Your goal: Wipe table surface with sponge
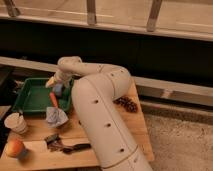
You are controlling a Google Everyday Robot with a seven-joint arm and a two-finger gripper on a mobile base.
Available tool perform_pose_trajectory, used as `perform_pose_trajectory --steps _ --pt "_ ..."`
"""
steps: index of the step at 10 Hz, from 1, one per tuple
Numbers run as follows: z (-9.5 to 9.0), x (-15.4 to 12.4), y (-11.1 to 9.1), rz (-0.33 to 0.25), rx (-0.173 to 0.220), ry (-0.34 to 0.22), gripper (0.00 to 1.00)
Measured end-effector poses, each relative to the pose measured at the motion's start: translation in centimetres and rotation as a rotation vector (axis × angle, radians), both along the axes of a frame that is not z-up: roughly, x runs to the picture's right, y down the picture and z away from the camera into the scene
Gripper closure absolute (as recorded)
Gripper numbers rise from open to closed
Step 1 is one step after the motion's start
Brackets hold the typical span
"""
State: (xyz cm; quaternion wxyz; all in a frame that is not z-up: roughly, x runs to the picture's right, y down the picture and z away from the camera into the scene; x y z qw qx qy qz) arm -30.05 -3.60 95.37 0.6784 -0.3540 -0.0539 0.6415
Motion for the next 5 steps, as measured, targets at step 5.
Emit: perform_pose_trajectory --steps 5 --pt "1.19 -0.88 1.1 -0.011 -0.034 -0.03 0.2"
